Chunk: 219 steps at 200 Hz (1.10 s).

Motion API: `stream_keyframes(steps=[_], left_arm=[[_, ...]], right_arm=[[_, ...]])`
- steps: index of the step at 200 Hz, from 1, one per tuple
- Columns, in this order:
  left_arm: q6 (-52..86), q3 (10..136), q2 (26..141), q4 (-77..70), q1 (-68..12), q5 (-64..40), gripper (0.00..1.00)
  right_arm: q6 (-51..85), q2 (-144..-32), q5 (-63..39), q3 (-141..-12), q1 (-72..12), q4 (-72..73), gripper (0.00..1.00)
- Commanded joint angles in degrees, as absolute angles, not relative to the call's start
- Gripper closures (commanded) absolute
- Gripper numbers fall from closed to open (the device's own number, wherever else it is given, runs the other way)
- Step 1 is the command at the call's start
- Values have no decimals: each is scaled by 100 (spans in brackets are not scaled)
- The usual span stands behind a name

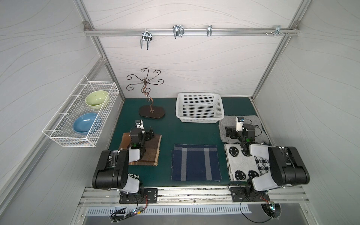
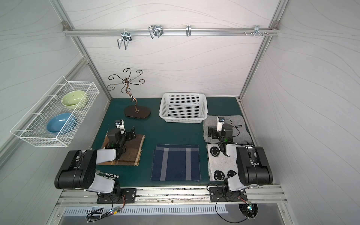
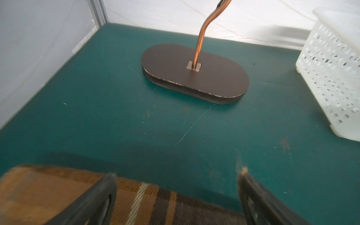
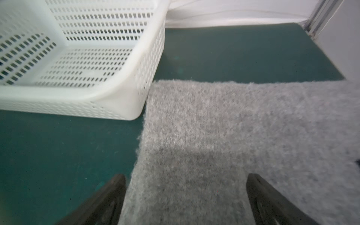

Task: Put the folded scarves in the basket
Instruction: Move the basket to the center of the board.

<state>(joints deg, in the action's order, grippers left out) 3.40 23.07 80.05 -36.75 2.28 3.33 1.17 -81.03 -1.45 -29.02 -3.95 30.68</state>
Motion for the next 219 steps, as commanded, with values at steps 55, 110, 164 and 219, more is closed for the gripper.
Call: stream_keyframes(steps=[55, 110, 164, 219], left_arm=[[2266, 3674, 7219, -1730, -609, -744, 1], [2676, 4309, 7997, -1764, -1220, -1200, 3], [2602, 4649, 8580, -1589, -1406, -1098, 4], [2508, 4781, 8769, -1510, -1424, -997, 5]], right_arm=[[1336, -9217, -1673, -6329, -273, -250, 7], [1380, -10941, -2299, -8335, -327, -1561, 27], [1172, -11452, -2234, -8780, -577, -1998, 48], [828, -11345, -1973, -8739, -835, -2363, 67]])
